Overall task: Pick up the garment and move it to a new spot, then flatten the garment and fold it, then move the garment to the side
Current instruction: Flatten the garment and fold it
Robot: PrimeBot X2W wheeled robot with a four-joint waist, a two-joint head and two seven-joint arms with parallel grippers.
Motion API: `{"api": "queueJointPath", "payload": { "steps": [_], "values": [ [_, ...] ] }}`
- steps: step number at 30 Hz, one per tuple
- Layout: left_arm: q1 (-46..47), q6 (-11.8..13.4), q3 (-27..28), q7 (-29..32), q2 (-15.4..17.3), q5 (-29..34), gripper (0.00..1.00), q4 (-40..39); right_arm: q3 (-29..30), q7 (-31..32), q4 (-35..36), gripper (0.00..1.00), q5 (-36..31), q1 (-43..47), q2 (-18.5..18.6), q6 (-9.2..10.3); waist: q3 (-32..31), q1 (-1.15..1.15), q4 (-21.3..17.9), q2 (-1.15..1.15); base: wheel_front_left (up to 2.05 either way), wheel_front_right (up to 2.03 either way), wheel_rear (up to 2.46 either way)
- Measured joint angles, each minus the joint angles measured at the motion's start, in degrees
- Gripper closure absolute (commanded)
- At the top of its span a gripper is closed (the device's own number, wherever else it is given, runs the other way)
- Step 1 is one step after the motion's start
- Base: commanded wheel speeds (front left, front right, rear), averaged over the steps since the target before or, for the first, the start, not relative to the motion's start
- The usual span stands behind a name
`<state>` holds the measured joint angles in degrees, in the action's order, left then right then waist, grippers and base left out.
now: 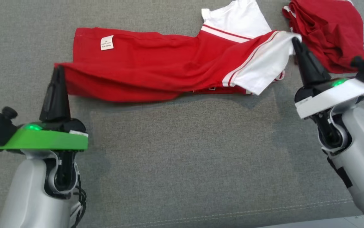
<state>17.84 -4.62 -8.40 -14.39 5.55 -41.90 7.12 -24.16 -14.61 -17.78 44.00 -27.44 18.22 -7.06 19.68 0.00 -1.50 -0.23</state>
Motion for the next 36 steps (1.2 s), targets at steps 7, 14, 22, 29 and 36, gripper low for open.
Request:
{"api": "queueJointPath", "payload": {
  "steps": [7, 14, 22, 29, 36],
  "values": [
    [2.81, -0.99, 7.46, -0.32, -1.25, -0.31, 1.00, -11.32, 12.27, 0.01, 20.25, 1.00, 1.40, -1.77, -0.31, 0.00, -3.66, 0.00, -1.08, 0.00, 0.00, 0.00, 0.00],
    [3.47, -1.51, 10.57, -0.36, -1.35, -0.71, 1.00, -21.24, 18.81, -0.01, 35.80, 1.00, 2.75, -1.31, -1.48, 0.00, -7.88, 0.00, -2.14, 0.00, 0.00, 0.00, 0.00],
    [8.54, -2.02, 8.78, -0.54, 1.51, 0.22, 1.00, -32.41, 25.79, -0.34, 50.44, 1.00, 4.45, -1.47, 0.25, 0.00, -12.30, 0.00, -3.01, 0.00, 0.00, 0.00, 0.00],
    [13.21, -1.82, 5.39, 6.81, 3.50, -0.30, 1.00, -32.98, 26.64, 1.41, 49.68, 1.00, 7.13, -1.41, 3.91, 0.04, -13.84, 0.00, -2.77, 0.00, 0.00, 0.00, 0.00],
    [15.72, 2.63, 2.04, 16.26, 3.44, -2.37, 1.00, -18.01, 18.28, 11.02, 35.37, 1.00, 13.46, -4.75, 2.01, 3.72, -10.54, 0.00, -2.00, 0.00, 0.00, 0.00, 0.00]
  ]
}}
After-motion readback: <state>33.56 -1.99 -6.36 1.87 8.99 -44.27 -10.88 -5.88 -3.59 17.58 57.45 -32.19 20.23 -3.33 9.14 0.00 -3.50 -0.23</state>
